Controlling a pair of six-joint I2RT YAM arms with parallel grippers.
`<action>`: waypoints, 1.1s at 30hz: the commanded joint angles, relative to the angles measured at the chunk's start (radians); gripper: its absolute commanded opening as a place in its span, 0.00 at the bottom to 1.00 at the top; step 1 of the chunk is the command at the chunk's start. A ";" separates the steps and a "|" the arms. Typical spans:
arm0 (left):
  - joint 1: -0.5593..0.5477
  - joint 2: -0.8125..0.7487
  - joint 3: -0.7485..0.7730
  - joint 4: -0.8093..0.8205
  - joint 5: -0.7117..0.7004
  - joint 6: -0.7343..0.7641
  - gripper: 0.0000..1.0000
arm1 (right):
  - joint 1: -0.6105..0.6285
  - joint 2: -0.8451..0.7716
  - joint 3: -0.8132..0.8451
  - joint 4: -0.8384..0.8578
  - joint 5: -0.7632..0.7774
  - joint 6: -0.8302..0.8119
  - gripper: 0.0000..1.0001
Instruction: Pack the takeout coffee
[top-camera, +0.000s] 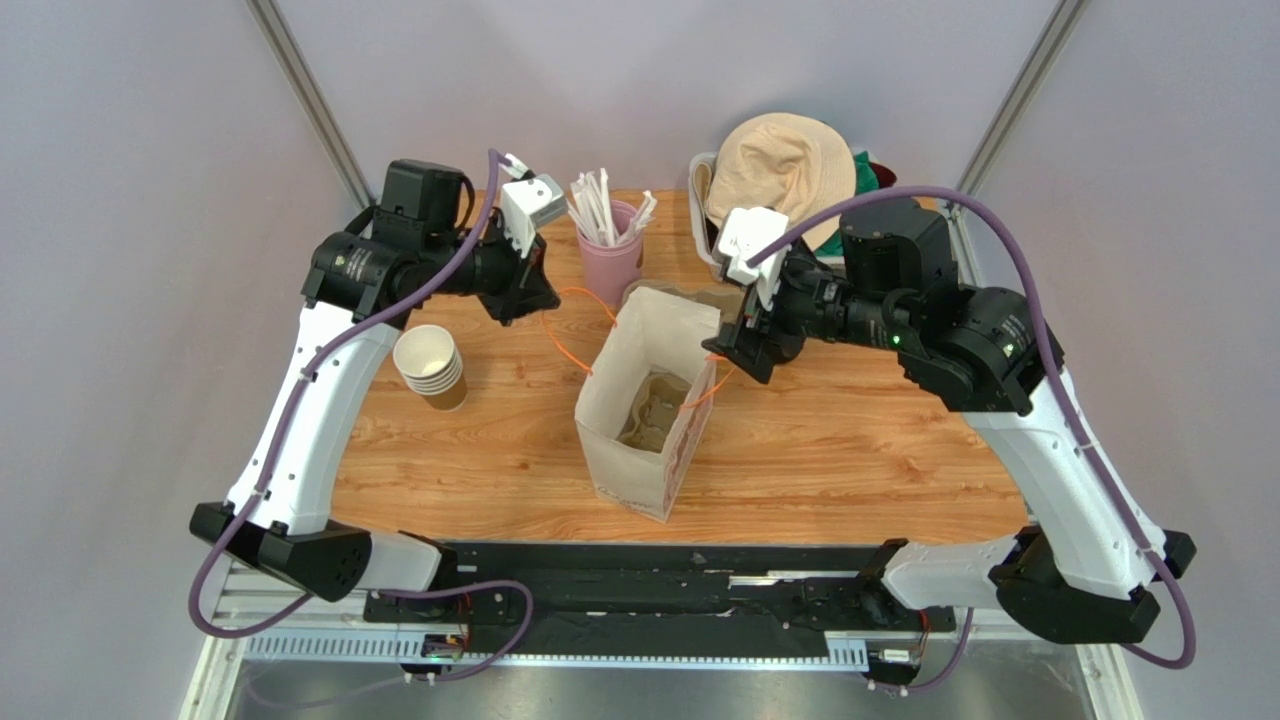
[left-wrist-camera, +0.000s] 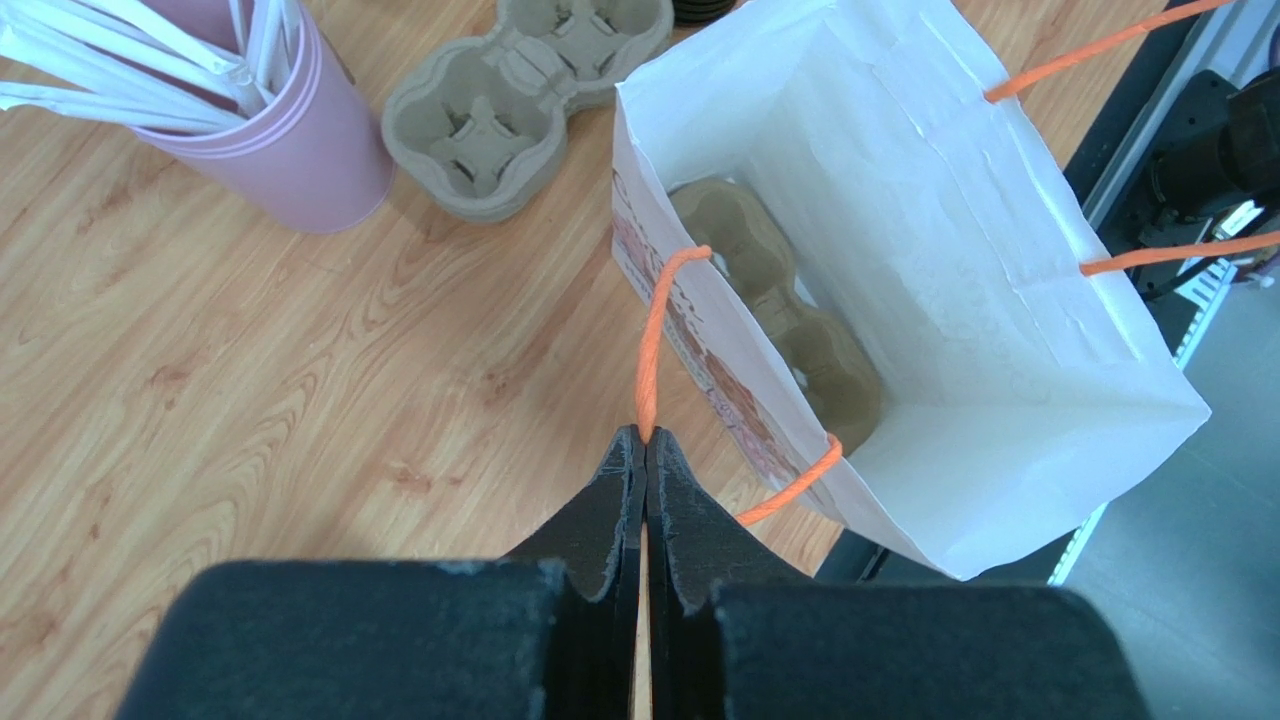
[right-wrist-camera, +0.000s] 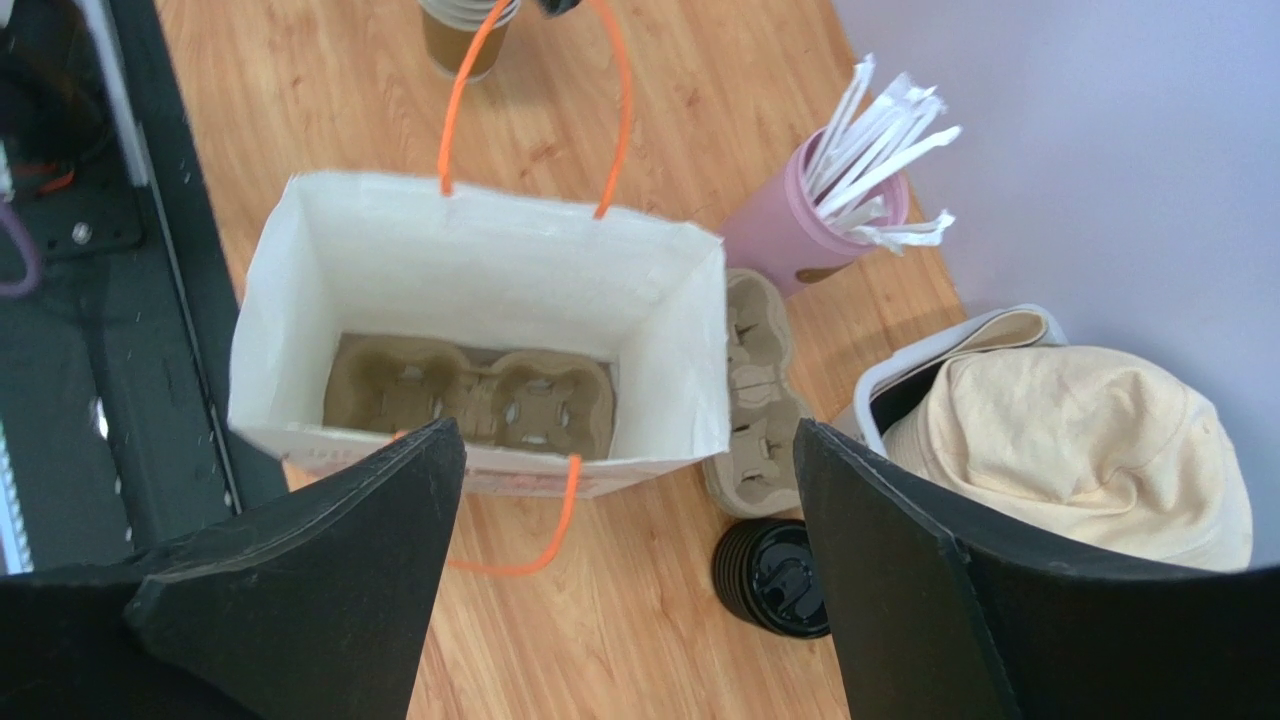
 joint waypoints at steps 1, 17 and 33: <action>-0.002 0.016 0.046 -0.008 0.012 0.024 0.02 | -0.003 -0.028 -0.037 -0.126 -0.101 -0.137 0.85; -0.011 0.066 0.123 -0.046 -0.008 0.030 0.02 | -0.003 -0.053 -0.215 -0.147 -0.194 -0.252 0.40; -0.023 0.134 0.434 -0.141 -0.025 0.027 0.02 | -0.004 -0.025 0.010 -0.053 -0.188 -0.083 0.00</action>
